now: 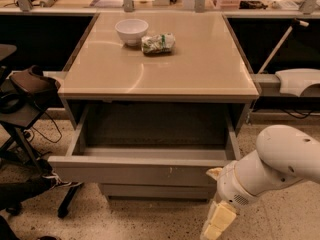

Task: Close top drawer

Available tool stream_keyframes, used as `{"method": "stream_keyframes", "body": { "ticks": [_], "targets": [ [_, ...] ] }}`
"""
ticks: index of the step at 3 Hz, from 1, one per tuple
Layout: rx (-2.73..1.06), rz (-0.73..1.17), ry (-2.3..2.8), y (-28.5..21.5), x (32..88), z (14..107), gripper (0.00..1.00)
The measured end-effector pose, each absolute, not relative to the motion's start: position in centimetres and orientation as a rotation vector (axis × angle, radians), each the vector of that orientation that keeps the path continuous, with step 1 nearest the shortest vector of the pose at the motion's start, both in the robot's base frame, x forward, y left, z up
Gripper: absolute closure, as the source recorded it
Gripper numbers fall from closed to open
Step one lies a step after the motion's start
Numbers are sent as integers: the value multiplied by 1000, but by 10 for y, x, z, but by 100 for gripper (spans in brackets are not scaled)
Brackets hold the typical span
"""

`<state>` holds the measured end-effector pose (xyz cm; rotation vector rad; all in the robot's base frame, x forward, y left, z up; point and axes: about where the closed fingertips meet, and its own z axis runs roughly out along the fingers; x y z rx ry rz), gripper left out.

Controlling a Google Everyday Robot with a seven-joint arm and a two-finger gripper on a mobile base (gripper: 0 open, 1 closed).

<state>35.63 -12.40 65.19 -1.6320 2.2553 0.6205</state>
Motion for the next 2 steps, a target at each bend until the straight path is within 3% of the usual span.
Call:
{"method": "stream_keyframes", "body": {
  "ticks": [1, 2],
  "targets": [
    [-1641, 559, 2255, -96, 395, 659, 0],
    [-1641, 559, 2255, -96, 395, 659, 0]
  ]
}}
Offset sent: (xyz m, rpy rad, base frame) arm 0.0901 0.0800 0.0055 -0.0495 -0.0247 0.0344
